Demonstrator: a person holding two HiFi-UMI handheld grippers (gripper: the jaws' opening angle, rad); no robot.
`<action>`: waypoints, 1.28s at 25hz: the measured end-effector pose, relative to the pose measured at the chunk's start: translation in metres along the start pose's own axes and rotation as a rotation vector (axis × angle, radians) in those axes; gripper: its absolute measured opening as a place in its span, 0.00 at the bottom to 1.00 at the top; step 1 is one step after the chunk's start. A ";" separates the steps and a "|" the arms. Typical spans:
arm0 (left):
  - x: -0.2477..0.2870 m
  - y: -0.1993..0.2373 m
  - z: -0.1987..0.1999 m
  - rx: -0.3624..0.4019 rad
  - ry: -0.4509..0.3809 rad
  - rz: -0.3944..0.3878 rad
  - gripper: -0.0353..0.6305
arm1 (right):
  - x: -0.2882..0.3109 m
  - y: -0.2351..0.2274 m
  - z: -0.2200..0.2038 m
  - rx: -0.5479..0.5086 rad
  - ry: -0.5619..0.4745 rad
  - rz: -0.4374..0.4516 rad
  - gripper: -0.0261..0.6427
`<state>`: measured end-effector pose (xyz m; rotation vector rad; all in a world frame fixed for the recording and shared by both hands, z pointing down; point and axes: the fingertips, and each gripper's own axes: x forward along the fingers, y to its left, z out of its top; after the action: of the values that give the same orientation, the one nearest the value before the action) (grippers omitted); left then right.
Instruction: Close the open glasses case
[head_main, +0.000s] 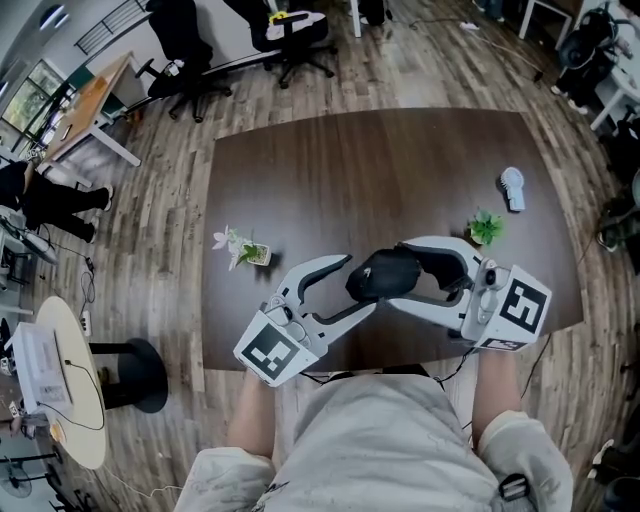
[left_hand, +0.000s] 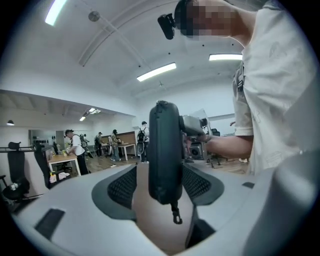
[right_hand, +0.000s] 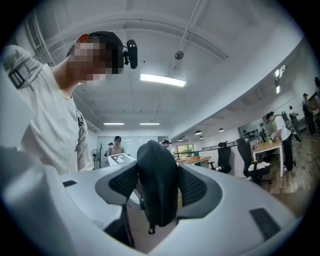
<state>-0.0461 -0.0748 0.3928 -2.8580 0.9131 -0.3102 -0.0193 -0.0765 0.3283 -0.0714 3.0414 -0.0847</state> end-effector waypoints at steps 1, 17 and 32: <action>-0.002 0.006 0.002 -0.014 -0.025 0.040 0.49 | -0.006 -0.006 0.003 -0.002 -0.004 -0.026 0.42; -0.056 0.074 -0.040 -0.194 -0.098 0.688 0.33 | -0.044 -0.101 -0.124 0.041 0.373 -0.577 0.42; -0.087 0.064 -0.047 -0.215 -0.120 0.837 0.06 | -0.037 -0.127 -0.268 0.187 0.816 -0.674 0.42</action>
<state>-0.1625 -0.0786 0.4133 -2.3217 2.0635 0.0586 -0.0035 -0.1868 0.6052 -1.3432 3.5759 -0.5685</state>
